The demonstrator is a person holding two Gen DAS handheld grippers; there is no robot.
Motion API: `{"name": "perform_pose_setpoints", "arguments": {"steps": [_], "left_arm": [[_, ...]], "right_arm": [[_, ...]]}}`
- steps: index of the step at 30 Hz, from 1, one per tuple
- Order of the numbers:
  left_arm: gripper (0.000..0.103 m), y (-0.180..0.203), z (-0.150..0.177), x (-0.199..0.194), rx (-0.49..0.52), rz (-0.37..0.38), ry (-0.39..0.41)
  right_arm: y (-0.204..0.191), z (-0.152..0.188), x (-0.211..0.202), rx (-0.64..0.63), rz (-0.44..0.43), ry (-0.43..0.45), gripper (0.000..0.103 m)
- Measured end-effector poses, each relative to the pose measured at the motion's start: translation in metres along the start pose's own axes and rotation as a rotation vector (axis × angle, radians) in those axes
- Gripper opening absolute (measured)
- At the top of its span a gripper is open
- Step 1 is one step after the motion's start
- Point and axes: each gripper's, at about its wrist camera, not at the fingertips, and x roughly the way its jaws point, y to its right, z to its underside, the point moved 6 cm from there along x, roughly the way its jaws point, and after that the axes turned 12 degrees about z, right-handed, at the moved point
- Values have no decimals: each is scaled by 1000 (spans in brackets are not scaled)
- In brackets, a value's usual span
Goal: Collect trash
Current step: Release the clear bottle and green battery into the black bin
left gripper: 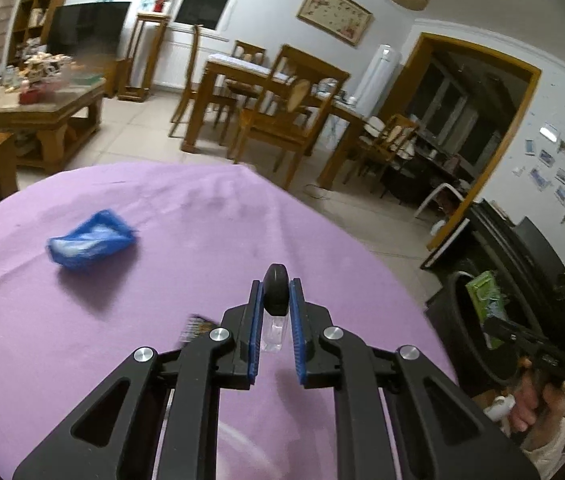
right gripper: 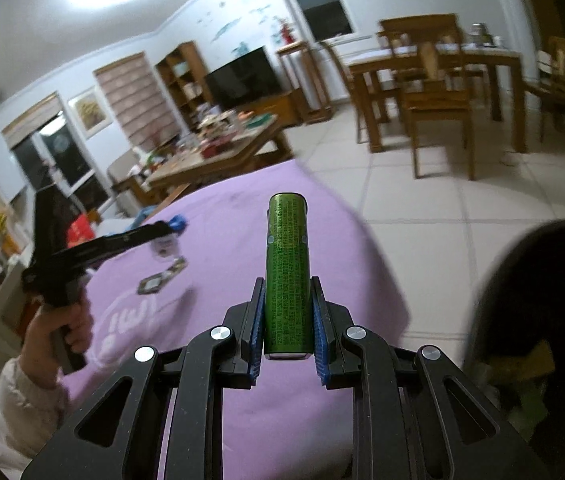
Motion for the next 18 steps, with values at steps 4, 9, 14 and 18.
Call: {"name": "perform_pose_setpoints", "arguments": {"steps": [4,9,14,18], "left_arm": [[13,46,-1,18,62,53,-15],[13,112,6,55,135,151,-65],[13,167,20,95,199,228,-135],[13,209,35,128,231,303,-190]], "right_arm": [[46,8,-24,64,49,34,21],[98,21,-52,148,101,67,21],[142,34,-76,209,165,96,21],[172,46,-91,258,213,112,21]]}}
